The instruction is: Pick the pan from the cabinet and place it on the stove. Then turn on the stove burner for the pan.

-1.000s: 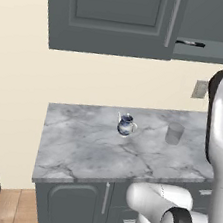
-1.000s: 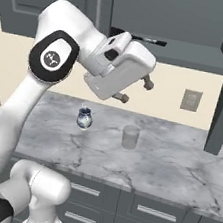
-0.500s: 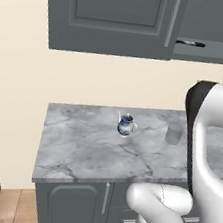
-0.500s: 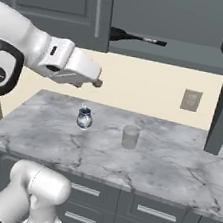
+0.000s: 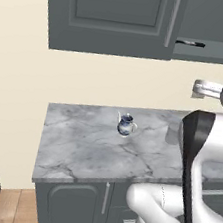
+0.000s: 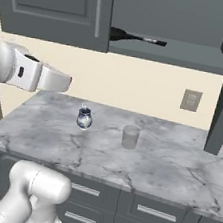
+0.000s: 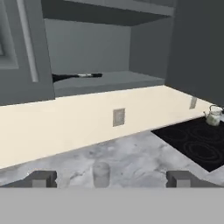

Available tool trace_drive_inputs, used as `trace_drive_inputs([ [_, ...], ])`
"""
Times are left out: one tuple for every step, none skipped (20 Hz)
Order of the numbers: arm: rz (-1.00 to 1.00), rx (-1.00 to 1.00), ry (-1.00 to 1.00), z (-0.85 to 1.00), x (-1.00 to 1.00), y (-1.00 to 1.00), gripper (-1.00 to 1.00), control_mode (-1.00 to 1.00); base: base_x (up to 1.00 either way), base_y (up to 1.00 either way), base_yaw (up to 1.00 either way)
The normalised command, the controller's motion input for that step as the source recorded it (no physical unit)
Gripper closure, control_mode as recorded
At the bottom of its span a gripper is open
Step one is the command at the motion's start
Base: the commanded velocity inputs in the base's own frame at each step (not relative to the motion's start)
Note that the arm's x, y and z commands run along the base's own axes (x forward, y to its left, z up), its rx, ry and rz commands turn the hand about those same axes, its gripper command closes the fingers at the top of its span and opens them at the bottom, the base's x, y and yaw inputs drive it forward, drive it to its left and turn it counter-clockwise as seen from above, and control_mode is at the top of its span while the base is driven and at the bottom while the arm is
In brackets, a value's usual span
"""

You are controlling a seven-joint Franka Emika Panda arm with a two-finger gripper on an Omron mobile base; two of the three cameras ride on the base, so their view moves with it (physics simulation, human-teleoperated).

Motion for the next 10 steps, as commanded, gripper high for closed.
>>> trace_drive_inputs([
  [0.18, 0.06, -0.50, 0.19, 0.00, 0.28, -1.00, -1.00, 0.00, 0.00, 0.00],
  [0.18, 0.06, -0.50, 0.24, 0.00, 0.27, -1.00, -1.00, 0.00, 0.00, 0.00],
  [0.18, 0.06, -0.48, 0.26, 0.00, 0.25, -1.00, -1.00, 0.00, 0.00, 0.00],
  [0.18, 0.06, -0.47, 0.25, 0.00, 0.25, -1.00, -1.00, 0.00, 0.00, 0.00],
  [0.17, 0.05, -0.47, 0.31, 0.00, 0.26, -1.00, -1.00, 0.00, 0.00, 0.00],
  [0.15, 0.06, -0.45, 0.39, 0.00, 0.23, -1.00, -1.00, 0.00, 0.00, 0.00],
  [0.14, 0.06, -0.42, 0.43, 0.00, 0.21, -1.00, -1.00, 0.00, 0.00, 0.00],
  [0.10, 0.05, -0.39, 0.46, 0.00, 0.21, -1.00, -1.00, 0.00, 0.00, 0.00],
  [0.08, 0.02, -0.37, 0.50, 0.00, 0.22, -1.00, -1.00, 0.00, 0.00, 0.00],
  [0.07, 0.02, -0.36, 0.57, 0.00, 0.20, -1.00, -1.00, 0.00, 0.00, 0.00],
])
